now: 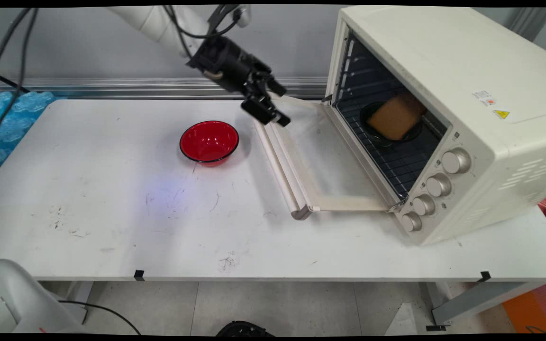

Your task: Close the oven

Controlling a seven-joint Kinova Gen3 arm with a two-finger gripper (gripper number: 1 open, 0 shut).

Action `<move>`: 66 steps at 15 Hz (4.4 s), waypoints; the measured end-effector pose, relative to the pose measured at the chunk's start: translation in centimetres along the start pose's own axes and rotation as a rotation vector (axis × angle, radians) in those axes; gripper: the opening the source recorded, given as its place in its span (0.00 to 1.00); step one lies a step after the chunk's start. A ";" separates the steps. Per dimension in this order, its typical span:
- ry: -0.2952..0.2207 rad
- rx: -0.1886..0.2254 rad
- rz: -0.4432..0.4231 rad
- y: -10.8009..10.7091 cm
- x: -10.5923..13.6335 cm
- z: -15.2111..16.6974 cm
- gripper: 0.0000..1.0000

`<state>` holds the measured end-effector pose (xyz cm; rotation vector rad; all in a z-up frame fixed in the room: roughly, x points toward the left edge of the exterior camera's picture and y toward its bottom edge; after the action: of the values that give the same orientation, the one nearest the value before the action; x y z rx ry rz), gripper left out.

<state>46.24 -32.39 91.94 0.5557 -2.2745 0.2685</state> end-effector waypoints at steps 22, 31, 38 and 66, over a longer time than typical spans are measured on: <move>-0.112 0.041 -0.193 5.6 -12.3 0.2 0.00; -0.049 0.097 -0.168 4.5 -14.6 4.7 0.00; -0.009 0.108 -0.135 4.3 -14.9 6.8 0.00; 0.124 0.149 -0.058 2.2 -9.8 6.5 0.00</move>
<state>47.10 -29.72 80.31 0.6625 -2.1267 0.4346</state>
